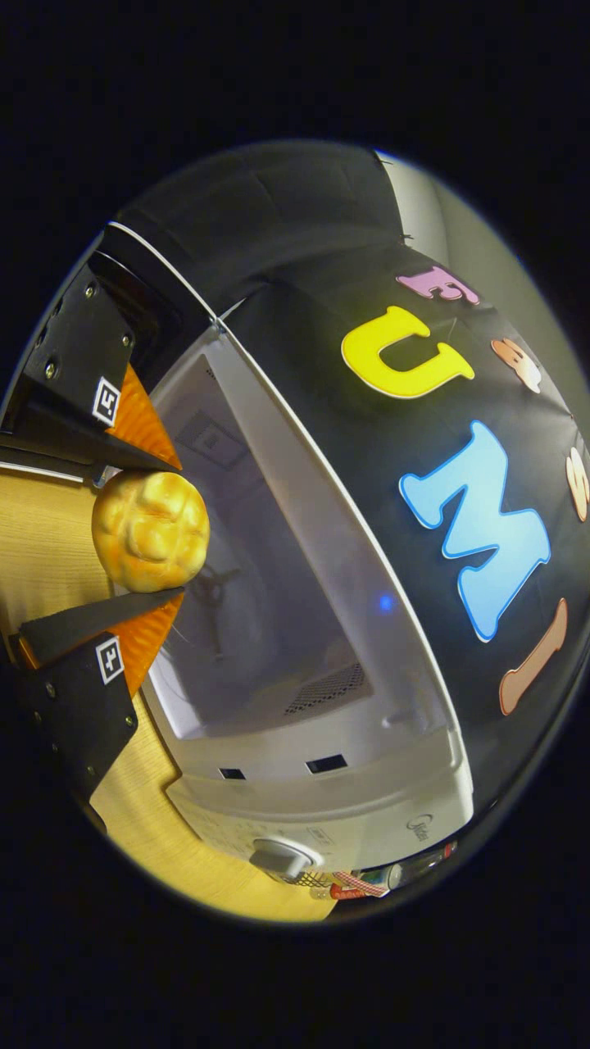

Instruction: Open the microwave, put the food inside, and close the microwave door.

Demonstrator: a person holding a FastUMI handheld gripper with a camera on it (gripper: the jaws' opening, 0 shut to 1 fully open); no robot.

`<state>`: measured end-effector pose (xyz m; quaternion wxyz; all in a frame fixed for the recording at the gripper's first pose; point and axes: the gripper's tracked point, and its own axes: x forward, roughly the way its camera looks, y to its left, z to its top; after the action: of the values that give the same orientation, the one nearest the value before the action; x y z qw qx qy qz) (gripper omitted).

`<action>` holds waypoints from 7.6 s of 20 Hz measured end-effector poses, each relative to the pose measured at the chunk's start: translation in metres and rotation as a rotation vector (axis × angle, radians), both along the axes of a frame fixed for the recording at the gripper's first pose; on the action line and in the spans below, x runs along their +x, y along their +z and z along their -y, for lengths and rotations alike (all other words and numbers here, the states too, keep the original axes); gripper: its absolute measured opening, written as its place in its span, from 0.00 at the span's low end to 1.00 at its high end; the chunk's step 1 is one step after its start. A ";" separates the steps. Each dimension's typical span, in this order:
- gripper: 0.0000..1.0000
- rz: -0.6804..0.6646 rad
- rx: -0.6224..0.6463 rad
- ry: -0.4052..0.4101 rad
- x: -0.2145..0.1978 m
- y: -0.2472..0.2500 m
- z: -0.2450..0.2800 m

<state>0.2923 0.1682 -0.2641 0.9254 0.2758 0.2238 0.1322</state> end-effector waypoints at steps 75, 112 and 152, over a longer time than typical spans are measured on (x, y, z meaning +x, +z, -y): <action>0.73 0.211 -0.308 0.685 -0.374 0.067 -0.205; 0.01 0.084 -0.392 0.201 -0.220 0.053 0.020; 0.01 0.082 -0.496 0.048 -0.022 0.025 0.081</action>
<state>0.2700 0.0868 -0.2394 0.9697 0.0293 0.2179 0.1064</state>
